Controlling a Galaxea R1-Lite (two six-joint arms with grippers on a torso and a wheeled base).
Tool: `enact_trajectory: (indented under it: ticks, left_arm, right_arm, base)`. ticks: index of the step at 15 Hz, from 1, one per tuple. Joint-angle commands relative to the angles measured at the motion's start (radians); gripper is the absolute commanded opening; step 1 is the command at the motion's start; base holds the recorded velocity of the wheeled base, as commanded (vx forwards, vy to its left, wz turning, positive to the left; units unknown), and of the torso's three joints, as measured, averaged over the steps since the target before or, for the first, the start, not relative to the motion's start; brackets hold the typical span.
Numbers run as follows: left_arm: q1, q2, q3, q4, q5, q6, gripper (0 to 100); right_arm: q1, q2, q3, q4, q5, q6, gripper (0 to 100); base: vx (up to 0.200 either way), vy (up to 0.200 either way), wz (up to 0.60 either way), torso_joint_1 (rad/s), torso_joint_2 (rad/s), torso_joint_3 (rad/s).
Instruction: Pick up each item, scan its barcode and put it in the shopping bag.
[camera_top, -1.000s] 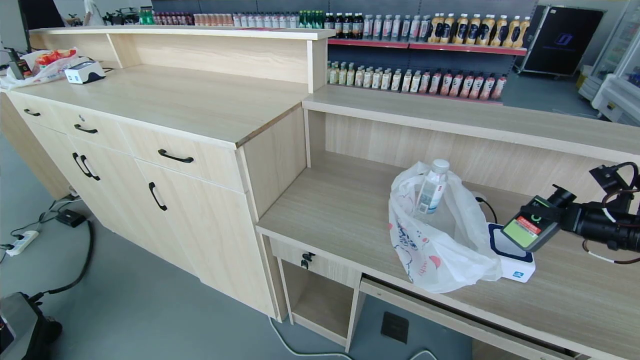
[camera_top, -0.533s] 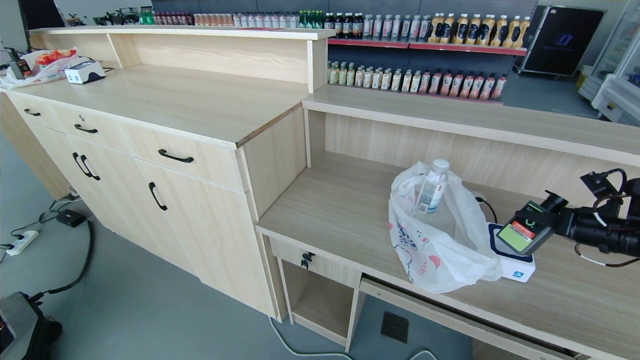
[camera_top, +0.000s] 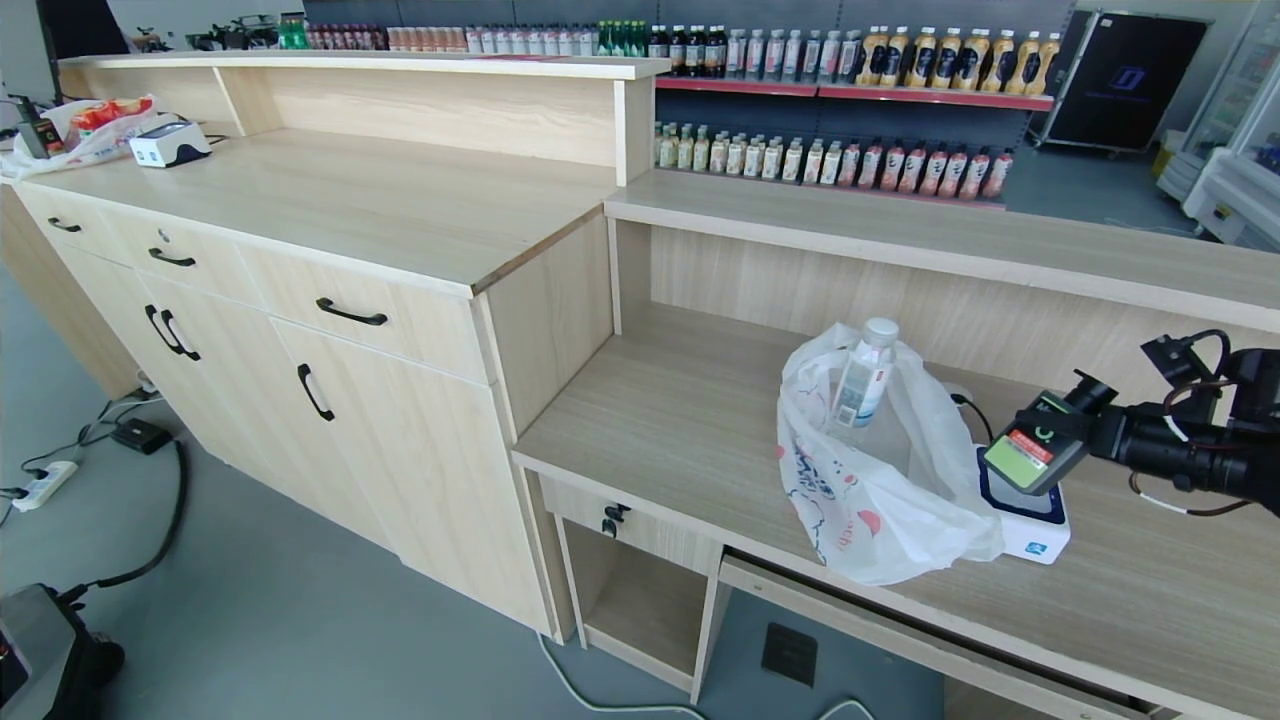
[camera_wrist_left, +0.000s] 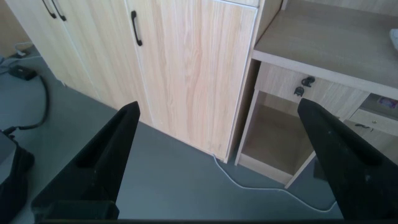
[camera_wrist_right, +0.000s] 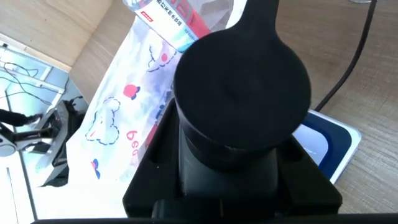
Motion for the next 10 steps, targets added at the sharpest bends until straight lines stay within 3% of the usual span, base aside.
enact_trajectory:
  ticks: [1,10]
  left_arm:
    - [0.001,0.0,0.0,0.0,0.0,0.0,100]
    - [0.001,0.0,0.0,0.0,0.0,0.0,100]
  right_arm:
    - [0.017,0.025,-0.007,-0.006,0.0,0.0,0]
    - [0.037,-0.041,-0.005,-0.025,-0.017,-0.023,0]
  base:
    - [0.0,0.0,0.0,0.0,0.0,0.0]
    - [0.0,0.0,0.0,0.0,0.0,0.0]
